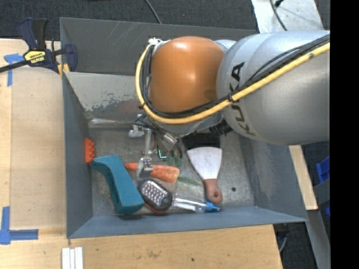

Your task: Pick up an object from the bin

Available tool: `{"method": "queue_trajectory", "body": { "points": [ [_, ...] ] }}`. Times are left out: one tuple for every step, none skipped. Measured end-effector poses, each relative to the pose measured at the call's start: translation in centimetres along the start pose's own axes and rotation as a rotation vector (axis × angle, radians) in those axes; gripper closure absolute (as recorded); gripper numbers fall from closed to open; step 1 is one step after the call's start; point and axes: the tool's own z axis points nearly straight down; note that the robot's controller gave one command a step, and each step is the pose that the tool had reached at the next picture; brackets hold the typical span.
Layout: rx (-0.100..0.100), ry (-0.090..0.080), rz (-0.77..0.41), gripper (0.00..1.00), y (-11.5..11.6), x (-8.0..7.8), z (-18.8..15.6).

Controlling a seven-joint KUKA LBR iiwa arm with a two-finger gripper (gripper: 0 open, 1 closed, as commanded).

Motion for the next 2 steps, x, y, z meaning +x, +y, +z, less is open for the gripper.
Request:
{"method": "queue_trajectory", "body": {
  "points": [
    [-0.002, -0.007, 0.002, 0.00, -0.1, -0.2, -0.4],
    [-0.002, -0.012, -0.048, 0.00, -4.2, -0.1, 6.0]
  ]
}}
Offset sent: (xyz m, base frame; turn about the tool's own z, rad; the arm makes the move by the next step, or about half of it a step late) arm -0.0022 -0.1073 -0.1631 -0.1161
